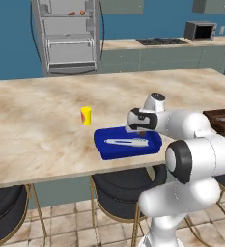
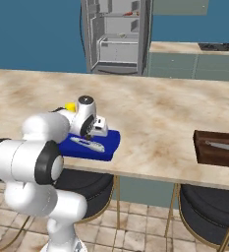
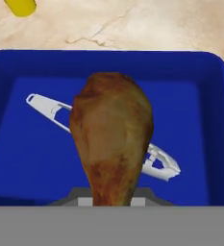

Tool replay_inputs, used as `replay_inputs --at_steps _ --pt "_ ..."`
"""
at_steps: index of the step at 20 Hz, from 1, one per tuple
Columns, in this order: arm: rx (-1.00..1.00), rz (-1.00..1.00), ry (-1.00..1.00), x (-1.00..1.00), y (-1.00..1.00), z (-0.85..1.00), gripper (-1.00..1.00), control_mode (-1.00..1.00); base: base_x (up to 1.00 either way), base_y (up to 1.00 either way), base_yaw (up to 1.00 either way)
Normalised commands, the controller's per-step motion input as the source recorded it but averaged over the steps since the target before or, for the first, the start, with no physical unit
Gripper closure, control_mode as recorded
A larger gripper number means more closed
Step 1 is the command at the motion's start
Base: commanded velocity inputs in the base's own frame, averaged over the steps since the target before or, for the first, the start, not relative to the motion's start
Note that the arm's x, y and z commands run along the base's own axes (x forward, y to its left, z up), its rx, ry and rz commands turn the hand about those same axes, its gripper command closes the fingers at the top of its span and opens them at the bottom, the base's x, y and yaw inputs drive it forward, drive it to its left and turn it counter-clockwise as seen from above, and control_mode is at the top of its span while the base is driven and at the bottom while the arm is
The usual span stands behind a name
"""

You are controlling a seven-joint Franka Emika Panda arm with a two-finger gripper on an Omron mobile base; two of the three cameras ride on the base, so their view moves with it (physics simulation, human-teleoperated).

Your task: Gather the carrot and onion from the fridge and place them on a tray on the dining counter. Then gather the chicken drumstick and fish from the fridge and place them on the other tray.

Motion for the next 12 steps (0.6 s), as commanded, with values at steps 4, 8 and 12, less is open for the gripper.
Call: replay_inputs --at_steps 4,8,12 --pt "0.00 0.00 0.00 0.35 -0.01 -0.33 1.00 -1.00 0.00 0.00 0.00" --pt "0.00 0.00 0.00 0.35 -0.01 -0.34 1.00 -1.00 0.00 0.00 0.00" --pt "-0.01 0.00 0.00 0.16 0.00 -0.29 1.00 -1.00 0.00 0.00 0.00"
